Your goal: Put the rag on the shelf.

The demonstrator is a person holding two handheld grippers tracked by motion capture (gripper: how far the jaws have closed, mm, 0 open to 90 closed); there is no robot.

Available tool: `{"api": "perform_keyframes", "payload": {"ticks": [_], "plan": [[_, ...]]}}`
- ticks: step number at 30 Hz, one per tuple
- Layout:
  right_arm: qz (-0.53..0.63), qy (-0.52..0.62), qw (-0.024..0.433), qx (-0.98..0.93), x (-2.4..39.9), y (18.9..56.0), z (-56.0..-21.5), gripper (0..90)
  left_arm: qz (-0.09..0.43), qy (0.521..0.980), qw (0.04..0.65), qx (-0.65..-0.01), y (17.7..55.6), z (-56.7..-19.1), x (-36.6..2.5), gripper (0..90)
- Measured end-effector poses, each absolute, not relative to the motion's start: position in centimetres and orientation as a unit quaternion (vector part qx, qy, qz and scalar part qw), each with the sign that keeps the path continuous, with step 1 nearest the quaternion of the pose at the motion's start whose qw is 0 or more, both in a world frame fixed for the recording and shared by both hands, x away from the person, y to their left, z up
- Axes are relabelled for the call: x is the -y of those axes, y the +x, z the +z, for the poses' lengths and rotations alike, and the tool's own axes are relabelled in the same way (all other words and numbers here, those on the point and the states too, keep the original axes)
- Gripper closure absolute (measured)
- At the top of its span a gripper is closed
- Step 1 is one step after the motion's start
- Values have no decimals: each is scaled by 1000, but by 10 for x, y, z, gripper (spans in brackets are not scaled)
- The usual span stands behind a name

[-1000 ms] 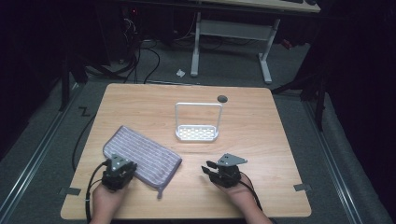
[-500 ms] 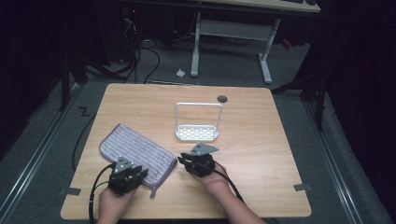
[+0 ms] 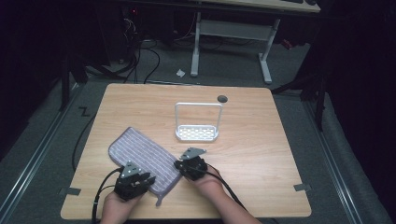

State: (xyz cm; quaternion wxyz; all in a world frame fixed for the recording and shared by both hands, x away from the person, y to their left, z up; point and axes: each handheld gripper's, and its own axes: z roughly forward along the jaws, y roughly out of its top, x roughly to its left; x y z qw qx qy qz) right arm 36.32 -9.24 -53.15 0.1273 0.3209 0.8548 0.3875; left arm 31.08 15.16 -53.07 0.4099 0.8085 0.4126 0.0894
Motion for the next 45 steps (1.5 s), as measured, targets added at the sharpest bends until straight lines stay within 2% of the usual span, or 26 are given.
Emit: {"api": "perform_keyframes", "payload": {"ticks": [4,6,8,12,14,17,18,21,26,30,32,36,40,45], "plan": [[389,329,129,-851,116,338,-531,843,66,826,414,-377,301,-530,-132,657],[391,341,128,-845,146,309,-531,826,49,836,418,-351,295,-530,-120,642],[392,349,124,-842,159,297,-530,777,20,839,436,-325,289,-528,-106,611],[407,357,126,-831,171,288,-524,744,34,822,457,-337,289,-522,-109,592],[419,347,130,-829,164,299,-515,754,57,820,452,-347,292,-522,-119,634],[418,333,133,-835,147,322,-510,794,55,793,470,-384,295,-523,-126,683],[416,329,134,-837,139,331,-509,800,78,802,452,-382,306,-522,-144,697],[405,327,129,-844,115,359,-511,828,86,792,449,-404,314,-525,-155,738],[366,324,133,-862,90,386,-521,836,81,789,447,-414,320,-528,-154,751],[369,330,121,-861,94,385,-527,838,71,795,438,-413,320,-530,-148,752],[364,329,126,-862,107,372,-526,838,70,812,425,-393,319,-532,-134,757],[359,332,134,-862,124,354,-525,837,60,820,426,-378,319,-532,-121,757],[371,350,134,-850,158,321,-527,834,43,824,434,-361,319,-534,-100,757],[399,383,111,-826,189,290,-531,827,35,835,433,-339,317,-533,-78,749]]}}
